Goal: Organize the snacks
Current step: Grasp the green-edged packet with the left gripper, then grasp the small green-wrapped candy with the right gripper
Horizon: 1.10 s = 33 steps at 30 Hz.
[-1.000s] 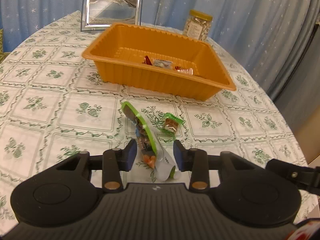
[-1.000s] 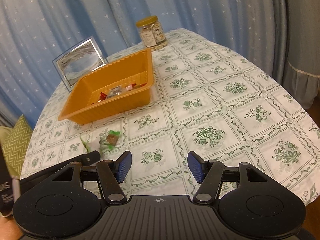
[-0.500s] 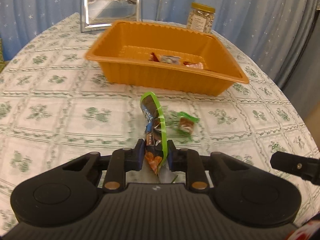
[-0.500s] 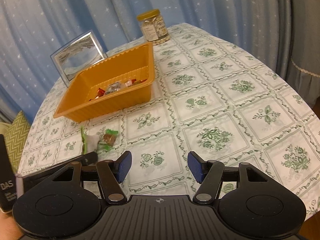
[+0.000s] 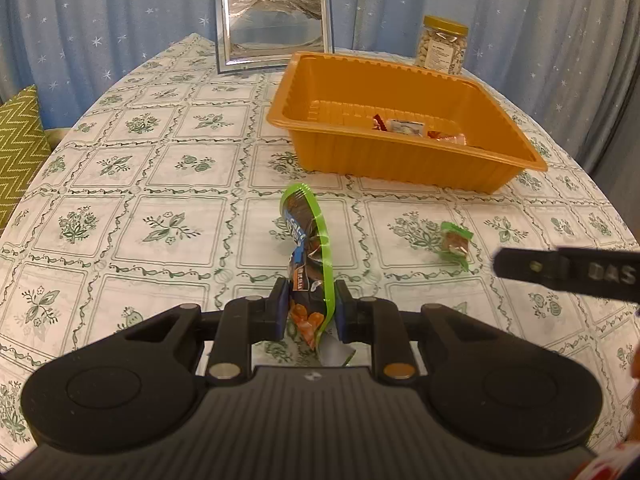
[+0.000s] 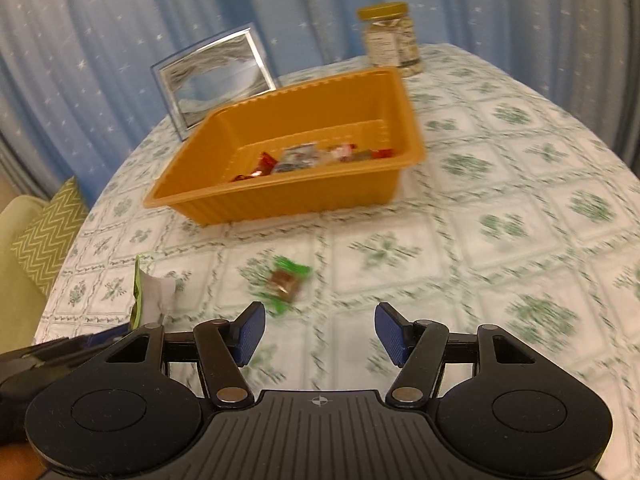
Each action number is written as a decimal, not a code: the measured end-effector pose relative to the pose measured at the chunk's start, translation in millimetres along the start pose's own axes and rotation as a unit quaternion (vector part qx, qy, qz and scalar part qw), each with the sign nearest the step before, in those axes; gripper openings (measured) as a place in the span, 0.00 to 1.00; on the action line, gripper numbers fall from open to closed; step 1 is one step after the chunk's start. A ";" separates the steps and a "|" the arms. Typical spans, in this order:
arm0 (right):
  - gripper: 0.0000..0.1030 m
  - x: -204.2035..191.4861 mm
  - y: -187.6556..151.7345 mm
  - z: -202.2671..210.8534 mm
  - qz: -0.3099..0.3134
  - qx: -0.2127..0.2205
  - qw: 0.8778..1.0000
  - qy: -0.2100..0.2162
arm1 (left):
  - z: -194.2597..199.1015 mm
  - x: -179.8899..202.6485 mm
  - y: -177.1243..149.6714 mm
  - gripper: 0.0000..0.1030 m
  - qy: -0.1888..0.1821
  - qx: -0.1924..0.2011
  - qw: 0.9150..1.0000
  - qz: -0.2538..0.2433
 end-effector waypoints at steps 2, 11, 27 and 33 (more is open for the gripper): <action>0.60 -6.6 4.0 -11.3 0.004 -0.001 1.000 0.007 | -0.4 -3.2 1.0 0.20 0.000 0.000 1.000 0.001; 0.51 -21.0 16.8 -47.8 0.030 -0.006 0.999 -0.009 | -2.2 -11.4 6.5 0.20 0.000 0.003 1.000 0.006; 0.48 -27.2 12.2 -57.5 0.068 0.001 0.997 -0.036 | -4.3 -13.7 7.0 0.20 -0.002 0.003 1.000 0.009; 0.48 -31.1 7.1 -57.2 0.101 0.018 0.994 -0.046 | -6.0 -16.5 5.7 0.20 -0.001 0.002 1.000 0.011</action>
Point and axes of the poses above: each gripper's, at about its wrist camera, not at the fingertips, and z roughly against the way its jaws point, x to its right, y to its top, the point moved 7 cm from there along -z, roughly the way its jaws point, and after that the axes turned 11 degrees about z, right-handed, at the moved point
